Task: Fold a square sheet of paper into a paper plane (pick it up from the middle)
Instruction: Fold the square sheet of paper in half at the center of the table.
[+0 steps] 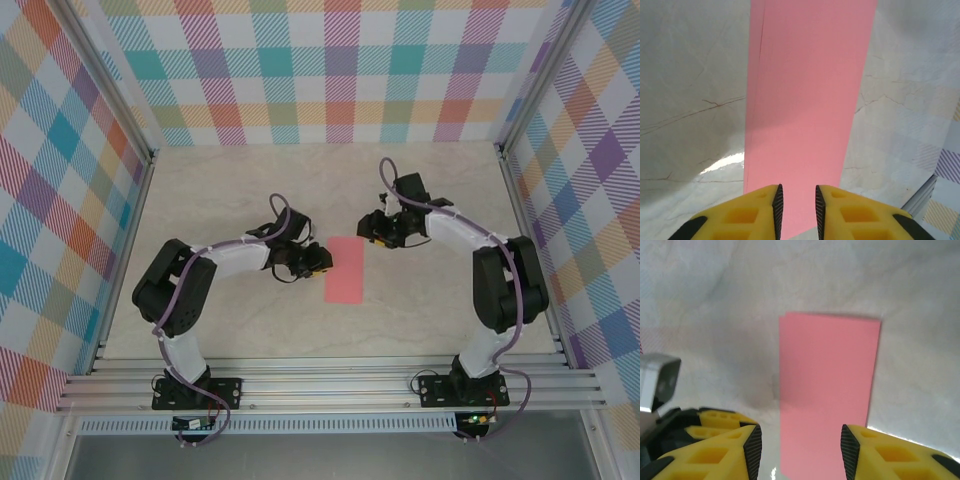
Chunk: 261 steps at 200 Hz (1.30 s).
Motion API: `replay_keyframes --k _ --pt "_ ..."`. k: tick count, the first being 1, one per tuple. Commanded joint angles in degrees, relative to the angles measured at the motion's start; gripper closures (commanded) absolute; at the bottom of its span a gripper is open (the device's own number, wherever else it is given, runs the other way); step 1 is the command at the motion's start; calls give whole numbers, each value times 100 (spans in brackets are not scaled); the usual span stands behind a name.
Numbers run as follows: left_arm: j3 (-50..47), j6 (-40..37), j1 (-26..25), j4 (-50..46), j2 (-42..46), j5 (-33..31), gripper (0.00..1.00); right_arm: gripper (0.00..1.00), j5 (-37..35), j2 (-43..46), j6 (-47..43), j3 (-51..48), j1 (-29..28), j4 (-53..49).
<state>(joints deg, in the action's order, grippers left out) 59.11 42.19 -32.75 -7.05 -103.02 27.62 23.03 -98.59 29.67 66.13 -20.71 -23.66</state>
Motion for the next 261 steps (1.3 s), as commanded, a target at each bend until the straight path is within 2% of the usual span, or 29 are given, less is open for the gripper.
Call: replay_keyframes --k 1,36,53,81,109,189,235,261 --pt "-269 182 235 242 117 353 71 53 -358 67 368 -392 -358 -186" --pt "-409 285 379 380 150 517 67 54 -401 -92 534 -496 -812 -219" --pt "-402 286 401 338 122 534 66 58 -561 -182 595 -498 -932 -301" --pt "-400 274 401 269 55 591 65 57 -804 -232 633 -522 -954 -384" --pt "-400 271 390 195 10 714 64 58 -732 -348 583 -513 -946 -367" --pt "-471 246 245 -130 54 591 58 59 -963 -640 590 -820 -952 -305" --pt "-610 429 104 -254 247 534 52 60 -857 -678 697 -1076 -953 -36" --pt "-657 501 17 -493 401 464 52 61 -849 -715 690 -1076 -952 -32"
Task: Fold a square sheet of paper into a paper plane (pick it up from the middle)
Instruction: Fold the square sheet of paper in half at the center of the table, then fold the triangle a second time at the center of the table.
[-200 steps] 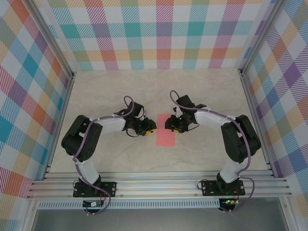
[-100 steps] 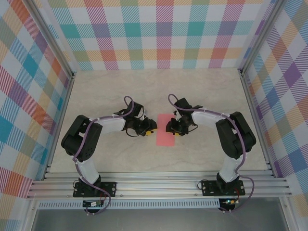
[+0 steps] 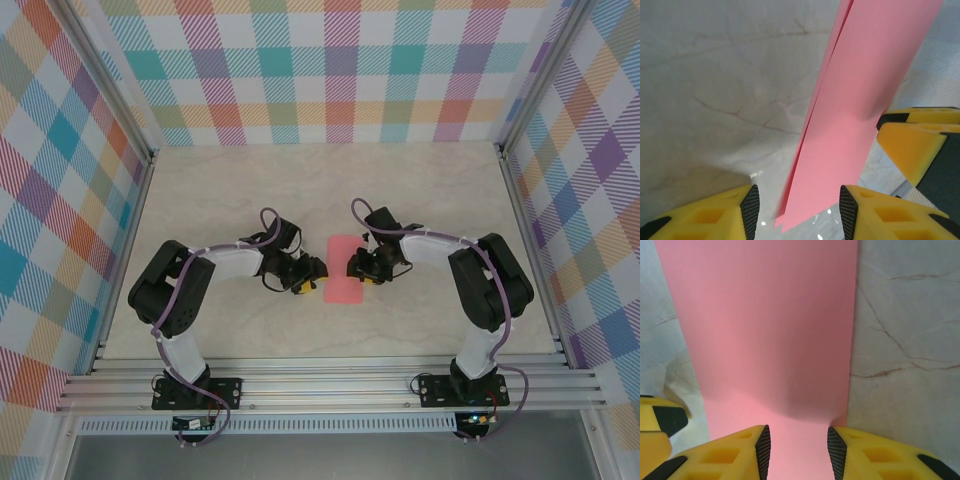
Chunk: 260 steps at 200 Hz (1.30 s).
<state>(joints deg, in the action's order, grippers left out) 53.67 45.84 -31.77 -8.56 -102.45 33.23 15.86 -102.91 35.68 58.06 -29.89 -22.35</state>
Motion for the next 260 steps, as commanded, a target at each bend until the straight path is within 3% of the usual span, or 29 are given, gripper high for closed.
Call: replay_keyframes --k 1,72,260 --pt "-121 144 -82 -345 355 -111 52 61 -134 -282 88 -269 -35 -160" --pt "-344 474 -258 50 344 17 52 62 -151 -319 61 -277 -35 -180" --pt "-240 469 -439 298 -29 134 62 62 -142 -458 76 -339 -35 -138"
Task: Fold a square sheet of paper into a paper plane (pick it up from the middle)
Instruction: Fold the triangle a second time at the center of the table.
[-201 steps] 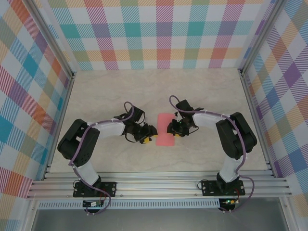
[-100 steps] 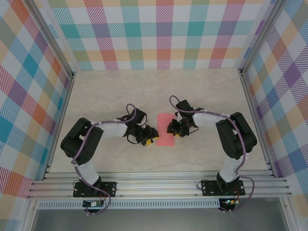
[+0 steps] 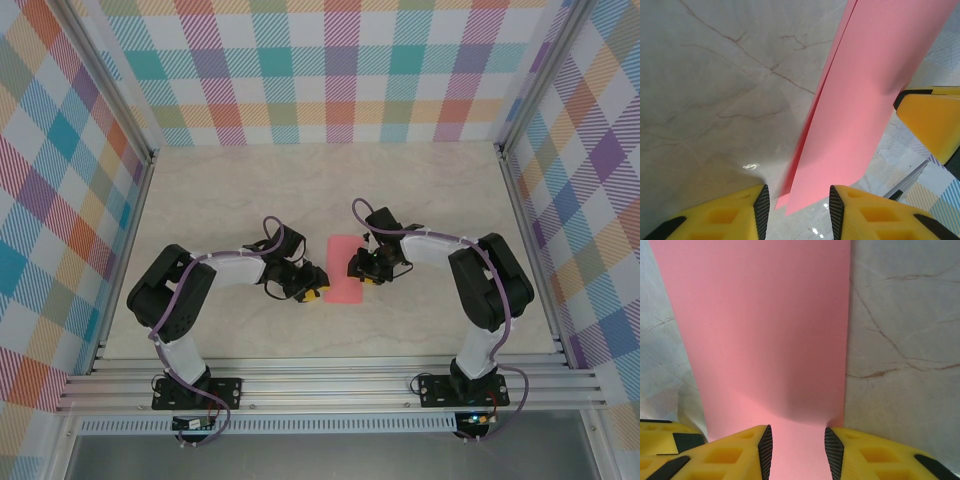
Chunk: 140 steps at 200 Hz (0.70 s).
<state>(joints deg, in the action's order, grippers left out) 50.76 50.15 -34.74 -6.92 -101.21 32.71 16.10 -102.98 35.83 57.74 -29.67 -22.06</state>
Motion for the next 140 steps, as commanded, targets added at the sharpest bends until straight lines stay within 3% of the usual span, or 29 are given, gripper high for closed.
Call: replay_keyframes --k 1,140 --pt "49 39 -144 140 -153 194 62 62 -167 -451 58 -307 -56 -167" --pt "183 22 -190 188 -220 320 70 62 -135 -504 98 -386 -56 -85"
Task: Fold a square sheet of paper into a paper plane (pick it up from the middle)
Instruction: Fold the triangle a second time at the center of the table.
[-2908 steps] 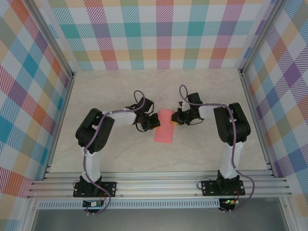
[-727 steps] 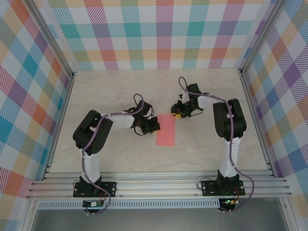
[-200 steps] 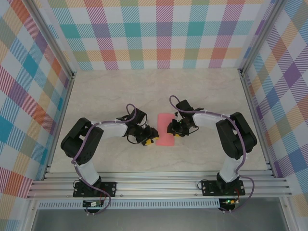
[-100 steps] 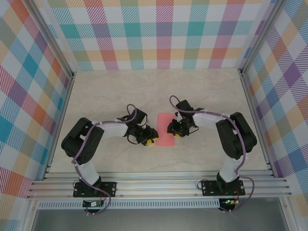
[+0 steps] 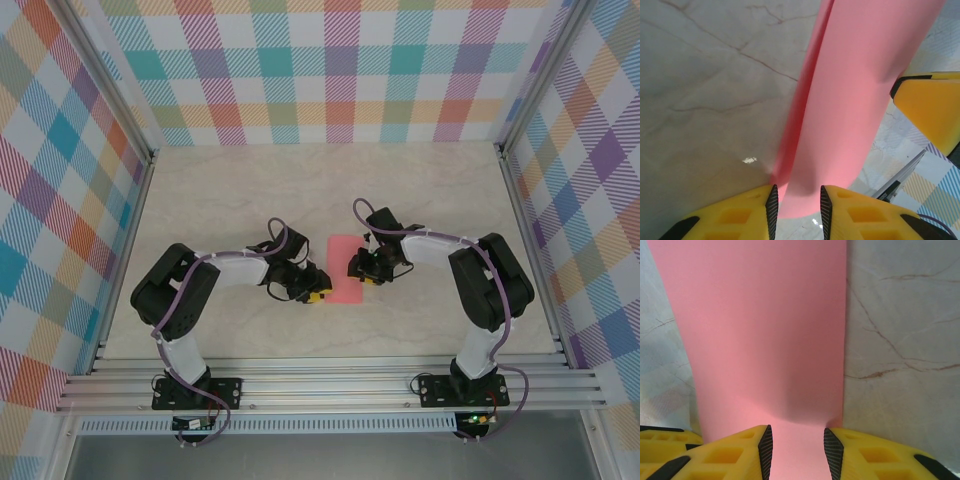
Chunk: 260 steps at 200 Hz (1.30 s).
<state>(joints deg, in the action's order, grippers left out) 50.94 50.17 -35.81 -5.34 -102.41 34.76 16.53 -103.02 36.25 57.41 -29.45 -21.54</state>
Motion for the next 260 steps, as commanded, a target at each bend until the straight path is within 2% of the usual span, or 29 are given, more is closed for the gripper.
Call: replay_keyframes --k 1,30,64,99,157,219,260 --pt "164 19 -75 32 -102 116 70 62 -178 -500 53 -353 -78 -139" --pt "118 76 -84 139 -72 100 69 62 -173 -504 57 -344 -78 -132" --pt "28 210 -81 440 69 -103 62 62 -168 -496 49 -324 -78 -149" --pt "148 270 -50 853 -89 -171 58 62 -173 -482 38 -349 -78 -136" --pt "395 293 151 931 -320 -158 55 62 -107 -530 45 -362 -78 -66" --pt "505 348 289 885 -540 -165 66 61 16 -263 33 -363 -78 114" --pt "603 379 397 965 -675 4 77 59 -34 142 -107 -324 -79 112"
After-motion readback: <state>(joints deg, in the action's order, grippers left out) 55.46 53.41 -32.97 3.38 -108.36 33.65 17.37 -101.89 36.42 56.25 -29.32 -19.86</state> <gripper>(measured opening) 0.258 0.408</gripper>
